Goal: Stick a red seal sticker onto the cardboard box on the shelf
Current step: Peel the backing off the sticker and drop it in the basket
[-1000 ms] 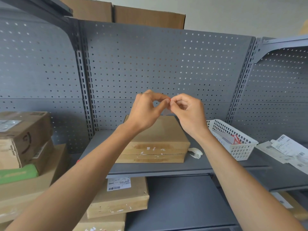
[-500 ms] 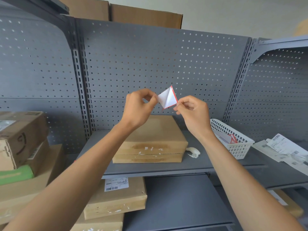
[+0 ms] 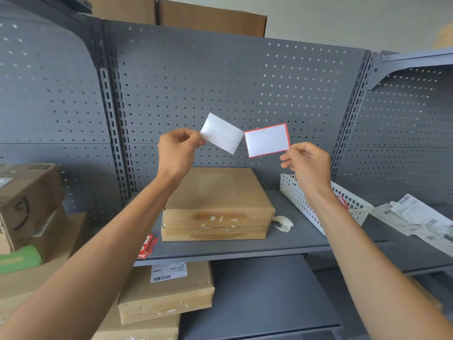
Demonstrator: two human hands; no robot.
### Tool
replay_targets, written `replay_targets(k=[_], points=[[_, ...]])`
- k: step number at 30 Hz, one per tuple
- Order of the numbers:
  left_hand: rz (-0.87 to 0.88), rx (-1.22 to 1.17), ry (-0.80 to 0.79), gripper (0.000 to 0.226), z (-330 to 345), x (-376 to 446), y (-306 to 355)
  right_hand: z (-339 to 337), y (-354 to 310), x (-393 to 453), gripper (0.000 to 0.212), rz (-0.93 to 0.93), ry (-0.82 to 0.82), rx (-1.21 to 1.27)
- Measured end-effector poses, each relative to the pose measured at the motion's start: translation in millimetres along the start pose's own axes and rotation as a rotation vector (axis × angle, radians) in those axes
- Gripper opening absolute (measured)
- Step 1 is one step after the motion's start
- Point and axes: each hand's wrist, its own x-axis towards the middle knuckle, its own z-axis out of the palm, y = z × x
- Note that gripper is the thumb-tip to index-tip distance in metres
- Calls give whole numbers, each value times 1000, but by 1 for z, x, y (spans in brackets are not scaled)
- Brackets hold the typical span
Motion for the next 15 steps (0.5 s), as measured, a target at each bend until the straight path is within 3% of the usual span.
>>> replay_targets(k=[6,15], points=[[39,50,-6,17,9,-1,3,-20,15,10,13,17,38,-78],[106,71,-151,19,70,-12,11,-63,30,13,14,23,112,-208]])
